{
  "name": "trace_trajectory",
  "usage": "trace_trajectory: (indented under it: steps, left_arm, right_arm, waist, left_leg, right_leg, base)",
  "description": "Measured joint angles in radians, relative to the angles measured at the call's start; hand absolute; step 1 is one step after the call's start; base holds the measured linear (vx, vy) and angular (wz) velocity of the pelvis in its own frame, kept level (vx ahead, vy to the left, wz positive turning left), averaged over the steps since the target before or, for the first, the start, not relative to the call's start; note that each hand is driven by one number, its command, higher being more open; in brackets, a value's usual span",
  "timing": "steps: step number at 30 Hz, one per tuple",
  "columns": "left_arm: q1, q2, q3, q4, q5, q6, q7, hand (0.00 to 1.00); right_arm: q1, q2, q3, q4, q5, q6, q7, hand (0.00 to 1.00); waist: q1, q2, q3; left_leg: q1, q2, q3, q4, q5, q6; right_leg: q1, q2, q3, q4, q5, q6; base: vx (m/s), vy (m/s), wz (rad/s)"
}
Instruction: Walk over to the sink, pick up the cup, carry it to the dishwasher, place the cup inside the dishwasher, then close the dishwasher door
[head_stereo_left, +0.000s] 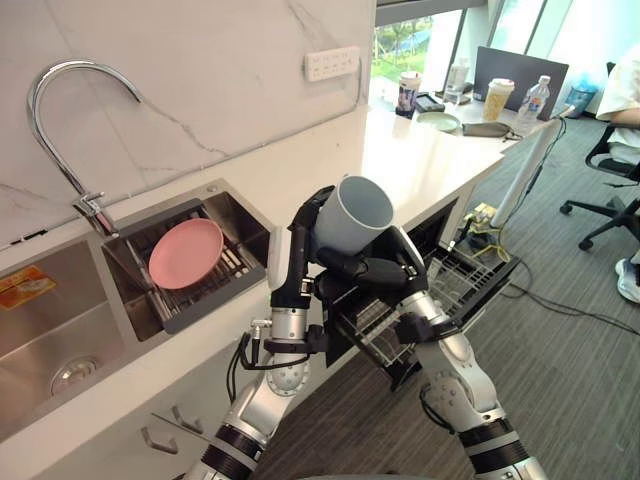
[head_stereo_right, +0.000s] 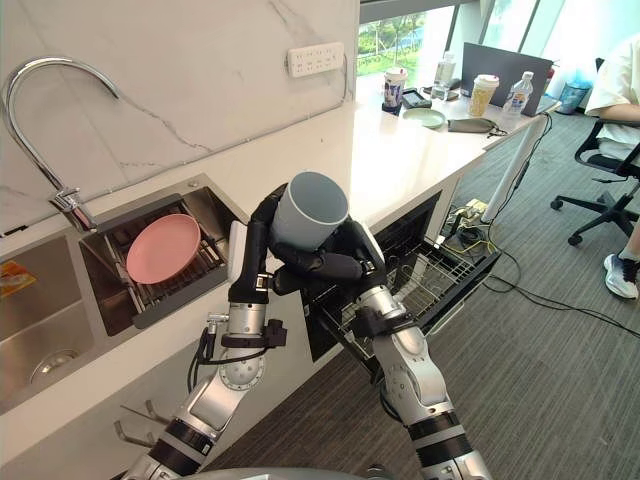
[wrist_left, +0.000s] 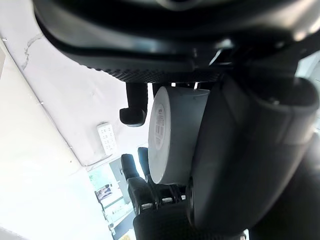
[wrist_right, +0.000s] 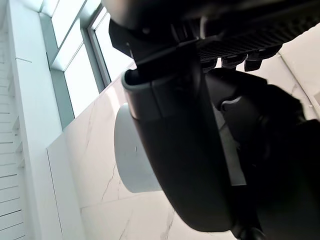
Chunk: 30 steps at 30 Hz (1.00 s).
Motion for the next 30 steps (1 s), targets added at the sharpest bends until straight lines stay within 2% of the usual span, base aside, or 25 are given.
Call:
trace_trajectory:
  steps: [8, 9, 17, 28, 29, 30]
  left_arm:
    - [-0.002, 0.001, 0.002, 0.017, -0.011, 0.018, 0.0, 0.0]
    - [-0.002, 0.001, 0.002, 0.017, -0.011, 0.017, 0.001, 0.0]
    - [-0.002, 0.011, 0.003, 0.017, -0.009, 0.006, 0.003, 0.0]
    - [-0.002, 0.01, 0.001, 0.017, -0.01, 0.001, 0.003, 0.0]
    - [-0.002, 0.01, 0.0, 0.017, -0.01, 0.002, 0.003, 1.0]
    - [-0.002, 0.01, 0.0, 0.017, -0.01, 0.002, 0.003, 1.0]
  right_arm:
    - [-0.01, 0.0, 0.007, 0.0, 0.045, -0.016, 0.0, 1.0]
    - [-0.012, 0.0, 0.007, 0.0, 0.051, -0.016, 0.002, 0.0]
    - [-0.018, -0.005, 0.016, 0.001, 0.112, 0.008, 0.011, 0.0]
    - [-0.032, -0.005, 0.04, 0.02, 0.17, -0.001, 0.001, 0.0]
    - [-0.032, -0.006, 0.046, 0.023, 0.171, -0.011, -0.004, 0.0]
    - [-0.032, -0.006, 0.05, 0.024, 0.171, -0.016, -0.008, 0.0]
  waist:
    - [0.002, 0.0, 0.0]
    - [0.002, 0.0, 0.0]
    - [0.004, 0.0, 0.0]
    - [0.006, 0.001, 0.0]
    - [0.006, 0.001, 0.0]
    - [0.006, 0.001, 0.0]
  left_leg:
    - [0.002, 0.001, 0.002, 0.0, 0.0, 0.0]
    - [0.002, 0.001, 0.002, 0.0, 0.0, 0.0]
    - [0.001, 0.001, -0.004, 0.0, 0.0, 0.0]
    - [0.0, 0.0, -0.007, 0.0, 0.0, 0.0]
    - [0.0, 0.0, -0.007, 0.0, 0.0, 0.0]
    - [0.0, 0.0, -0.007, 0.0, 0.0, 0.0]
  right_leg:
    - [0.004, 0.002, 0.001, -0.008, 0.004, 0.0]
    - [0.004, 0.002, 0.002, -0.008, 0.004, 0.0]
    - [0.007, 0.002, -0.003, -0.01, 0.004, 0.0]
    - [0.008, 0.002, -0.006, -0.012, 0.004, 0.0]
    - [0.008, 0.002, -0.006, -0.012, 0.004, 0.0]
    - [0.008, 0.002, -0.006, -0.012, 0.004, 0.0]
  base:
    - [0.0, -0.001, 0.0]
    - [0.0, 0.0, 0.0]
    - [0.0, 0.0, 0.0]
    - [0.0, 0.0, 0.0]
    - [0.0, 0.0, 0.0]
    - [0.0, 0.0, 0.0]
